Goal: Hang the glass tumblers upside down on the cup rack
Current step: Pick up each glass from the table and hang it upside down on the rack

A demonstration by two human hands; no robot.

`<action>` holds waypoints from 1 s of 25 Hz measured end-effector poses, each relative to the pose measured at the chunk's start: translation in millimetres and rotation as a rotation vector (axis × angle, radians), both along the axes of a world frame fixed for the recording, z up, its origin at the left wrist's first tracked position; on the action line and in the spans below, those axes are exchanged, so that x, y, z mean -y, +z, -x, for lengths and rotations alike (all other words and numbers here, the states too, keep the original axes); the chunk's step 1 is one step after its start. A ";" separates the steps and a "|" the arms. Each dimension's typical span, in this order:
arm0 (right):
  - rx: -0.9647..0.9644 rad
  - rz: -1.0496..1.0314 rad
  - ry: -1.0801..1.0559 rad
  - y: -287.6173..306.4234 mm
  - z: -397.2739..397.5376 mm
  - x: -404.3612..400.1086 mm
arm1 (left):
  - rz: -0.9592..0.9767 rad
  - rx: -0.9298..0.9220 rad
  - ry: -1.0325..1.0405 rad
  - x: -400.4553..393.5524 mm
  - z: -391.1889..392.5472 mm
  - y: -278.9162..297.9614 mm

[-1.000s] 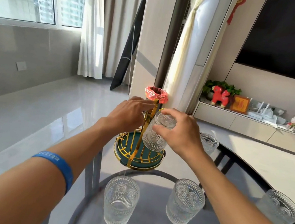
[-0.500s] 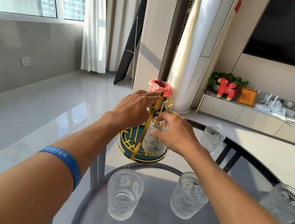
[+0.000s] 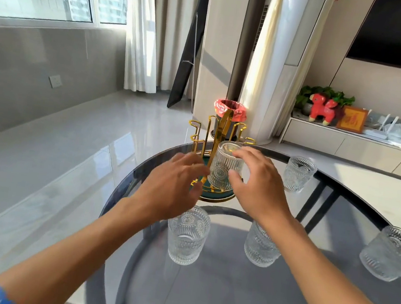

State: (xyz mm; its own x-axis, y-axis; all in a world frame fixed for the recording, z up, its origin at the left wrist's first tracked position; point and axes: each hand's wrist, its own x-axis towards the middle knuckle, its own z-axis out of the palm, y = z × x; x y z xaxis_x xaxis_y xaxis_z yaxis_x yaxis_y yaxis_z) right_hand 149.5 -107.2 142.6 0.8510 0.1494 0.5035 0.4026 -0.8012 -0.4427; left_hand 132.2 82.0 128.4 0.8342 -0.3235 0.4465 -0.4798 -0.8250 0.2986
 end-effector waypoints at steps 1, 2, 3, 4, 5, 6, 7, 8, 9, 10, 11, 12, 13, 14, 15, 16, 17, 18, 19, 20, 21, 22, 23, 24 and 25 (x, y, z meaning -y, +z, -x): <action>0.012 -0.001 0.003 -3.8 11.3 -1.0 | -0.070 -0.108 -0.024 -3.2 15.6 -7.0; 0.005 0.000 0.016 -6.1 22.8 -2.2 | -0.143 -0.254 -0.038 -5.3 27.5 -11.8; -0.007 0.000 0.035 -7.3 33.8 -3.6 | -0.219 -0.381 -0.040 -6.0 35.0 -15.2; -0.020 -0.009 0.058 -8.5 44.7 -5.3 | -0.288 -0.452 -0.034 -5.2 39.3 -17.4; -0.037 -0.033 0.075 -9.3 55.1 -7.2 | -0.344 -0.464 -0.026 -3.3 41.7 -18.8; -0.065 -0.081 0.073 -9.6 65.3 -8.5 | -0.372 -0.441 -0.011 -0.6 43.6 -19.3; -0.110 -0.150 0.043 -11.3 75.0 -8.8 | -0.369 -0.397 0.017 2.0 44.9 -19.4; -0.173 -0.228 -0.019 -14.5 84.2 -8.7 | -0.338 -0.346 0.045 3.5 46.0 -19.6; -0.264 -0.328 -0.101 -18.6 93.2 -8.2 | -0.281 -0.292 0.061 3.8 48.4 -20.1; -0.390 -0.477 -0.176 -21.4 101.3 -7.0 | -0.195 -0.233 0.056 3.9 52.1 -19.9; -0.554 -0.660 -0.228 -23.1 107.6 -6.6 | -0.080 -0.174 0.023 3.3 55.5 -18.7; -0.751 -0.853 -0.234 -24.3 112.2 -6.7 | 0.053 -0.123 -0.029 3.3 59.1 -16.2; -0.931 -1.053 -0.179 -23.8 116.6 -7.7 | 0.180 -0.072 -0.088 4.5 63.0 -13.3; -1.044 -1.239 -0.091 -21.4 118.9 -8.8 | 0.273 -0.018 -0.146 7.2 67.2 -9.5; -1.083 -1.398 -0.009 -18.0 118.0 -9.3 | 0.310 0.037 -0.197 11.3 71.5 -4.9; -1.073 -1.509 0.042 -14.2 114.9 -8.7 | 0.302 0.093 -0.238 16.4 74.3 -0.4; -1.044 -1.568 0.053 -10.7 110.6 -7.8 | 0.270 0.144 -0.266 21.2 75.3 3.0; -1.007 -1.590 0.042 -6.4 106.6 -6.4 | 0.240 0.176 -0.280 25.0 74.7 5.9; -0.967 -1.586 0.025 -1.6 101.6 -3.4 | 0.232 0.182 -0.289 27.8 72.2 9.2; -0.919 -1.575 0.017 4.0 95.2 0.8 | 0.247 0.164 -0.300 29.6 67.5 13.4; -0.858 -1.554 0.017 10.8 87.8 6.0 | 0.272 0.134 -0.309 30.6 61.3 18.0; -0.777 -1.514 0.015 18.1 79.0 12.7 | 0.301 0.106 -0.309 31.6 53.7 22.7; -0.675 -1.449 0.007 26.1 69.1 20.6 | 0.333 0.086 -0.293 32.1 43.5 27.0; -0.563 -1.372 -0.006 35.1 58.0 28.4 | 0.367 0.076 -0.259 31.8 30.6 31.0; -0.458 -1.293 -0.022 45.2 47.1 35.4 | 0.390 0.075 -0.206 30.6 16.3 35.6</action>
State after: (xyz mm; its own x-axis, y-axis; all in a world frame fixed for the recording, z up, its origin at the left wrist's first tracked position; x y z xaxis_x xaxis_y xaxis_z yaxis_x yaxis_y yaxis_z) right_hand 102.3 -142.6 187.8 0.9735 -0.2227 -0.0519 0.0120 0.2762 -0.9610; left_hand 115.8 51.4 164.0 0.7306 -0.2749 0.6250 -0.6545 -0.5429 0.5263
